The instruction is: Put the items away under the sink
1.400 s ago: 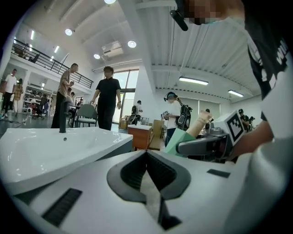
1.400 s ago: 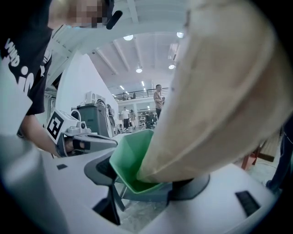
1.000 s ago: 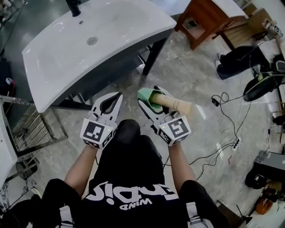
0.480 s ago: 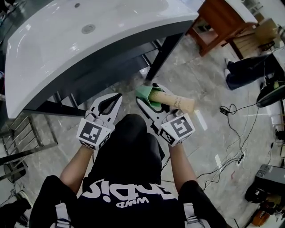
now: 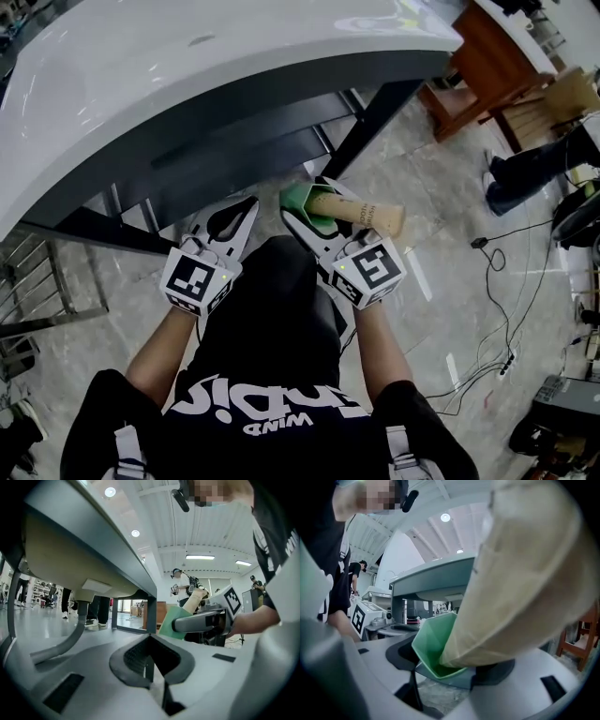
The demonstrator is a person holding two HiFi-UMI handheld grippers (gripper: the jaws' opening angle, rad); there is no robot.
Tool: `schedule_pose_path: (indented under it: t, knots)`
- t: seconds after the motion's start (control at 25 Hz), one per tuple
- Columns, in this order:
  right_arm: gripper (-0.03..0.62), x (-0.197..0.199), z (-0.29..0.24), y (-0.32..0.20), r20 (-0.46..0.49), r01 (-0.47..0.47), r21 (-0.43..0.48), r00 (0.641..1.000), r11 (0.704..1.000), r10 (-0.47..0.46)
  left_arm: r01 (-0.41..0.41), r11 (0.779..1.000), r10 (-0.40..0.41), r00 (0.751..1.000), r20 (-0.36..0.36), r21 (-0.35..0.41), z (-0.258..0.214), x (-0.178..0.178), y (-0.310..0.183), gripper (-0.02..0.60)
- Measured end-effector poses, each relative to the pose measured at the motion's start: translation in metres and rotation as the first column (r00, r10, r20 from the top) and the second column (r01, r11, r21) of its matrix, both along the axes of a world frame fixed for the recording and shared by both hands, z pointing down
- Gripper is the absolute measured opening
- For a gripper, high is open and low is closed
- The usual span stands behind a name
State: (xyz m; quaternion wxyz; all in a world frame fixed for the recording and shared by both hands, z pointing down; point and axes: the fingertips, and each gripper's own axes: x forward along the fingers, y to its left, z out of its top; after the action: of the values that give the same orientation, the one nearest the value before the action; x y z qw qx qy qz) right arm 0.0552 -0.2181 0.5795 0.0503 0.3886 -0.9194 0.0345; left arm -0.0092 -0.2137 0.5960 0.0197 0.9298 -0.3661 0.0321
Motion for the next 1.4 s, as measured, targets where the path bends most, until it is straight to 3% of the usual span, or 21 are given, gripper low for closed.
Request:
schedule_pose_path:
  t: [0.44, 0.8, 1.08, 1.4]
  knots:
    - [0.327, -0.017, 0.034, 0.0, -0.036, 0.012, -0.013, 0.999, 1.0, -0.012, -0.001, 1.0, 0.001, 1.0, -0.016, -0.017, 0.034, -0.005, 0.005, 0.017]
    - [0.327, -0.015, 0.03, -0.004, -0.054, 0.054, 0.003, 0.997, 0.999, -0.053, -0.012, 1.0, 0.012, 1.0, -0.018, -0.001, 0.033, 0.013, 0.013, 0.017]
    - [0.327, -0.028, 0.035, -0.025, -0.093, 0.105, -0.001, 0.99, 0.994, -0.105, -0.008, 1.0, 0.009, 1.0, -0.015, 0.008, 0.032, 0.012, 0.007, 0.017]
    - [0.327, -0.027, 0.036, -0.075, -0.153, 0.095, 0.005, 0.984, 0.995, -0.093, 0.014, 1.0, -0.014, 1.0, -0.015, -0.003, 0.039, 0.006, -0.002, 0.017]
